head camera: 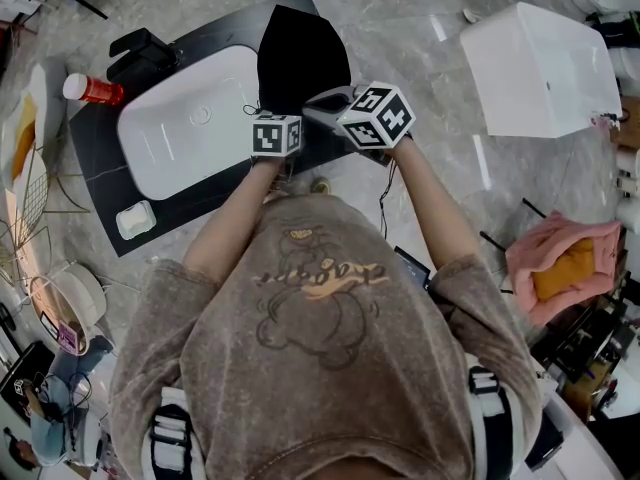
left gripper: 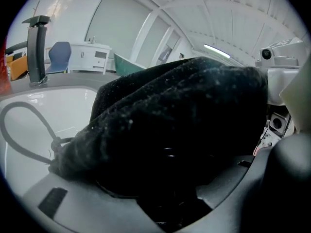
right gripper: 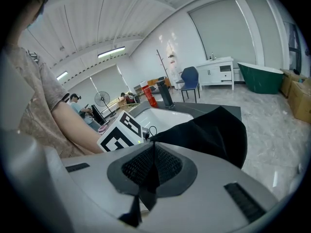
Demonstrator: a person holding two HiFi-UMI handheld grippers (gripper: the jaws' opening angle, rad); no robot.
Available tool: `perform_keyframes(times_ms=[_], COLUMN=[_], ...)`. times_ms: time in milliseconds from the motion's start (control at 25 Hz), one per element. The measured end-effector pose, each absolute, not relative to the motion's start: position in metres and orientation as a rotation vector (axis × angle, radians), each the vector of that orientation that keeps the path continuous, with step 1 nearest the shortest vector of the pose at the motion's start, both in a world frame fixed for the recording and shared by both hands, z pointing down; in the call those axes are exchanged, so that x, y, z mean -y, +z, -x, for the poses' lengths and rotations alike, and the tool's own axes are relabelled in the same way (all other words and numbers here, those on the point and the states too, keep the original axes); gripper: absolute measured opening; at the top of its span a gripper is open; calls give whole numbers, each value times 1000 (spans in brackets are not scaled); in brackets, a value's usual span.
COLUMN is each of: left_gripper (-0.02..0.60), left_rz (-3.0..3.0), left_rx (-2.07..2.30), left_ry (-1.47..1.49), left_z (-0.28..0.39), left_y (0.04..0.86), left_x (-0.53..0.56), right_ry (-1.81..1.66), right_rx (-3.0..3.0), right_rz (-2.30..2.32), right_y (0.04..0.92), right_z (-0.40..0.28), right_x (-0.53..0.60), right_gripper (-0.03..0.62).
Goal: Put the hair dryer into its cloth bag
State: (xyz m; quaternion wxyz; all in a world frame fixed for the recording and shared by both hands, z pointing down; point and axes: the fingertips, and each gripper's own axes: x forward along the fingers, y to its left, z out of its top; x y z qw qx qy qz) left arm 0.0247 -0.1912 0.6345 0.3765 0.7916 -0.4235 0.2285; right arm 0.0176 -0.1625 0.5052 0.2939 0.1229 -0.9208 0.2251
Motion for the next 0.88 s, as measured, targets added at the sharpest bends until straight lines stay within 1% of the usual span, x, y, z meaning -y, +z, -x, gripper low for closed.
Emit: perform_keyframes(times_ms=[280,880], left_gripper=[272,281], left_rz=[-2063,-2143], left_rx=[1083,1130], left_ry=[528,589], left_z=[-22,-13], left_y=[622,610], left_x=[181,143], right_ry=[595,561], right_rx=[2448,2443], right_rz=[-324,-319], right_y=[507,512], right_z=[-21,-19], right_x=[158,151], right_gripper=[12,11])
